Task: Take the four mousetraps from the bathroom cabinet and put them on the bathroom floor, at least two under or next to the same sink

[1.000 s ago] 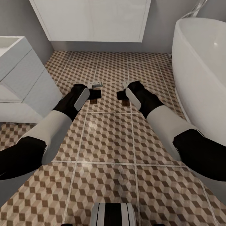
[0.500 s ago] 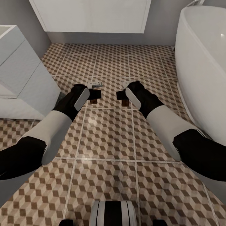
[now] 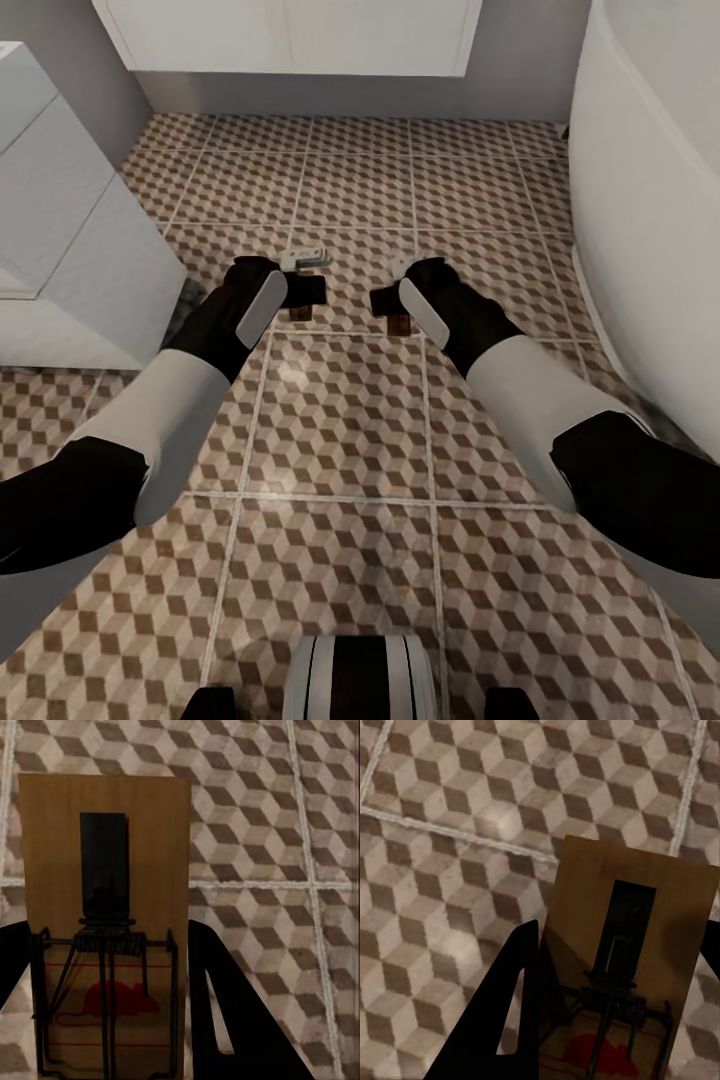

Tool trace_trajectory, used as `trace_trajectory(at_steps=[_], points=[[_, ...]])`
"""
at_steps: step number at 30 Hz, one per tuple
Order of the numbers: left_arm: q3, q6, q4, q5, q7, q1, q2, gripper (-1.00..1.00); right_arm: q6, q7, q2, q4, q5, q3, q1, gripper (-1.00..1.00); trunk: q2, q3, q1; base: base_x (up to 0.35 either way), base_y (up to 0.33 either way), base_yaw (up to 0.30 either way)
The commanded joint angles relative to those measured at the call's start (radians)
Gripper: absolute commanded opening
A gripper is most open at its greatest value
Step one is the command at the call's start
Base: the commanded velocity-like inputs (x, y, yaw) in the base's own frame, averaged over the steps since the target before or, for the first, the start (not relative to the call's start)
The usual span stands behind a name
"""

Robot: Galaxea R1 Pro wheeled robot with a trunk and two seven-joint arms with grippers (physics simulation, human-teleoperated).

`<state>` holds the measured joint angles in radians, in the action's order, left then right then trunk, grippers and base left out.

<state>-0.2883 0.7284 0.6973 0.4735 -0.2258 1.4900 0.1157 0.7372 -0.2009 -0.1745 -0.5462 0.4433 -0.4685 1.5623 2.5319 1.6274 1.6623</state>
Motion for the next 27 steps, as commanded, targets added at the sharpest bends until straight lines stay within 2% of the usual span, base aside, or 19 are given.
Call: trace_trajectory(at_steps=[1, 7, 13, 19, 27], points=[[-0.003, 0.013, 0.013, 0.007, -0.01, 0.0, 0.0, -1.0, 0.008, -0.013, 0.0, -0.006, 0.011, -0.003, 0.001, -1.0, 0.001, 0.005, 0.0, 0.0, 0.0, 0.0], [-0.001, 0.068, 0.105, 0.007, -0.035, 0.001, 0.002, -1.0, 0.087, -0.045, 0.0, -0.073, 0.01, -0.004, 0.001, -1.0, 0.002, 0.028, 0.003, 0.0, 0.0, 0.0], [0.001, 0.116, 0.185, 0.008, -0.07, 0.001, 0.003, -1.0, 0.125, -0.071, 0.0, -0.141, 0.008, -0.003, 0.001, -1.0, 0.003, 0.051, 0.006, 0.0, 0.0, 0.0], [0.001, 0.129, 0.206, 0.008, -0.075, 0.001, 0.003, -1.0, 0.163, -0.104, 0.0, -0.216, 0.009, 0.002, 0.004, -1.0, 0.005, 0.074, 0.008, 0.0, 0.0, 0.0], [0.001, 0.133, 0.209, 0.008, -0.077, 0.001, 0.002, -1.0, 0.213, -0.186, 0.0, -0.346, 0.013, 0.007, 0.017, -1.0, 0.007, 0.105, 0.012, 0.0, 0.0, 0.0]])
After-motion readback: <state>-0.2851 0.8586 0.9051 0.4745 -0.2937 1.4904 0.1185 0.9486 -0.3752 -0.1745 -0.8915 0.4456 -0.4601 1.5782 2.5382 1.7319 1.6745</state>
